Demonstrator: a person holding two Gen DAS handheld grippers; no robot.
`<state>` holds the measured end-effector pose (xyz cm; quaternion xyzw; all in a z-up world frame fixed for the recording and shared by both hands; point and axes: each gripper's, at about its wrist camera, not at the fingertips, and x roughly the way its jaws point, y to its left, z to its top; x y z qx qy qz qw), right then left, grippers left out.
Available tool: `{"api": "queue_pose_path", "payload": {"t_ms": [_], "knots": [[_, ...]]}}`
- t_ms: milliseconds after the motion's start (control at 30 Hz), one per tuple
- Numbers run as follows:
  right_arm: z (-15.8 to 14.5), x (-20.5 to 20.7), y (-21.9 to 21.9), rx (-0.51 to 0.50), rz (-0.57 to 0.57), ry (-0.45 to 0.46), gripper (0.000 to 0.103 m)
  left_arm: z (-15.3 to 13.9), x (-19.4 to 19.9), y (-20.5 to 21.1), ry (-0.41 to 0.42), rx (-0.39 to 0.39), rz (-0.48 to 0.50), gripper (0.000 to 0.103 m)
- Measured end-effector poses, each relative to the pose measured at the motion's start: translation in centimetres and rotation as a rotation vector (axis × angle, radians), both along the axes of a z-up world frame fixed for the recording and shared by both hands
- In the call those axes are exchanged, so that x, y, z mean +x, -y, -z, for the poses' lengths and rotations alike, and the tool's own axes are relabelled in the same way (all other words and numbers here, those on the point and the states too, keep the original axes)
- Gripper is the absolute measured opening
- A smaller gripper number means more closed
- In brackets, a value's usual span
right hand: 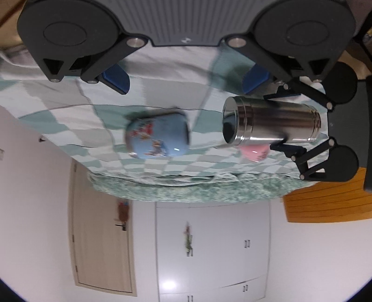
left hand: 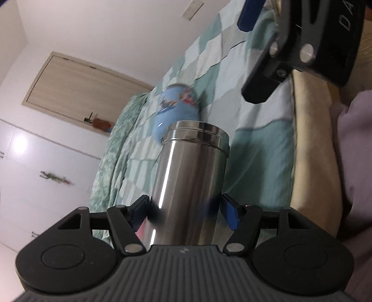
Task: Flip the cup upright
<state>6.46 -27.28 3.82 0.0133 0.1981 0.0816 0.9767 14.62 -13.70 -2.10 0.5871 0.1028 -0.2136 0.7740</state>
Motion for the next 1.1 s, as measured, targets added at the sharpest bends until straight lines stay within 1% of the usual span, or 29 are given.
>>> {"api": "queue_pose_path", "payload": {"t_ms": [133, 300, 367, 400, 433, 467, 500, 567, 633, 700, 767, 1000, 1100], "knots": [[0.4, 0.1, 0.9, 0.005, 0.018, -0.02, 0.103, 1.2, 0.5, 0.8, -0.02, 0.014, 0.021, 0.067], [0.7, 0.4, 0.4, -0.013, 0.008, -0.028, 0.103, 1.1, 1.3, 1.0, -0.025, -0.014, 0.01, 0.068], [0.7, 0.3, 0.0, -0.02, -0.001, -0.03, 0.103, 1.2, 0.5, 0.9, -0.016, -0.015, 0.013, 0.069], [0.7, 0.2, -0.2, -0.023, -0.005, -0.031, 0.103, 1.2, 0.0, 1.0, -0.008, -0.017, 0.011, 0.076], [0.7, 0.1, -0.4, -0.027, -0.009, -0.032, 0.103, 1.1, -0.3, 0.9, 0.016, -0.023, 0.012, 0.089], [0.7, 0.1, -0.6, -0.029, -0.013, -0.033, 0.103, 0.9, -0.6, 0.7, 0.045, -0.03, 0.018, 0.1], [0.7, 0.1, -0.7, -0.032, -0.015, -0.034, 0.103, 0.7, -1.1, 0.4, 0.054, -0.038, 0.025, 0.103], [0.7, 0.0, -0.8, -0.034, -0.018, -0.037, 0.103, -0.1, -1.5, -0.1, 0.032, -0.069, 0.016, 0.103], [0.7, -0.2, -0.9, -0.038, -0.024, -0.035, 0.103, -0.8, -1.9, -0.9, 0.011, -0.116, -0.006, 0.103], [0.6, -0.3, -1.1, -0.042, -0.031, -0.035, 0.103, -1.6, -2.1, -1.7, 0.0, -0.168, -0.046, 0.103], [0.6, -0.4, -1.4, -0.05, -0.039, -0.037, 0.103, -2.2, -2.2, -2.8, -0.025, -0.237, -0.099, 0.103], [0.3, -0.4, -2.8, -0.108, -0.085, -0.025, 0.103, -4.1, -3.1, -6.9, -0.094, -0.532, -0.322, 0.103], [0.2, -0.2, -3.6, -0.139, -0.107, -0.026, 0.103, -4.2, -3.9, -8.3, -0.128, -0.622, -0.388, 0.103]]}}
